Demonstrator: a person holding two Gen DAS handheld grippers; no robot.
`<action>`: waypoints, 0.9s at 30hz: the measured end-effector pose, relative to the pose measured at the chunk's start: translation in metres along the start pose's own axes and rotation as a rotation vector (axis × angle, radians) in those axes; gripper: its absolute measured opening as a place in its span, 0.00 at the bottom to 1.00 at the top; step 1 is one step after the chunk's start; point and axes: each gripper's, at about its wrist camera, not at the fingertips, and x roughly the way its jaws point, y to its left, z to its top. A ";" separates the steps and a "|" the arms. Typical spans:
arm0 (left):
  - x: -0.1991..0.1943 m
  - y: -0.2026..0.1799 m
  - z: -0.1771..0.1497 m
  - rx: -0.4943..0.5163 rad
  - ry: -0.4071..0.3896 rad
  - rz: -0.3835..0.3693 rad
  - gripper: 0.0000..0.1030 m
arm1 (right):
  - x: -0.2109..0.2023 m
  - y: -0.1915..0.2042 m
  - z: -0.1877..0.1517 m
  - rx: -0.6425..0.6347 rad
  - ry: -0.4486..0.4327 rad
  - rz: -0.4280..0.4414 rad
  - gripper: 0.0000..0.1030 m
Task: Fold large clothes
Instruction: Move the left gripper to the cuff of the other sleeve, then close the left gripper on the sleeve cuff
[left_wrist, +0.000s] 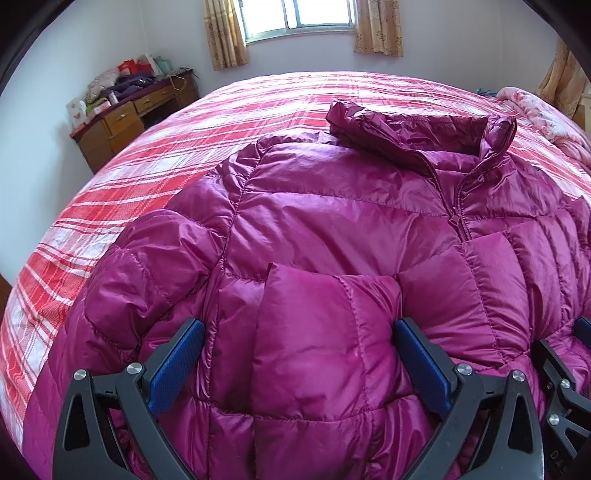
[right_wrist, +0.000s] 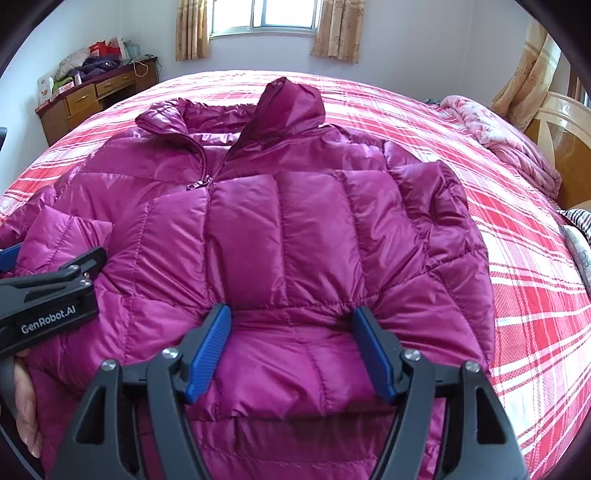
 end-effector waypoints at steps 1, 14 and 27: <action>-0.003 0.003 0.000 0.007 0.002 -0.006 0.99 | 0.000 -0.001 -0.001 0.001 -0.002 0.000 0.72; -0.103 0.187 -0.041 -0.033 -0.137 0.160 0.99 | -0.001 -0.002 -0.001 0.006 -0.006 0.003 0.73; -0.119 0.259 -0.163 -0.181 -0.006 0.075 0.95 | -0.002 -0.002 -0.001 0.003 -0.012 -0.003 0.74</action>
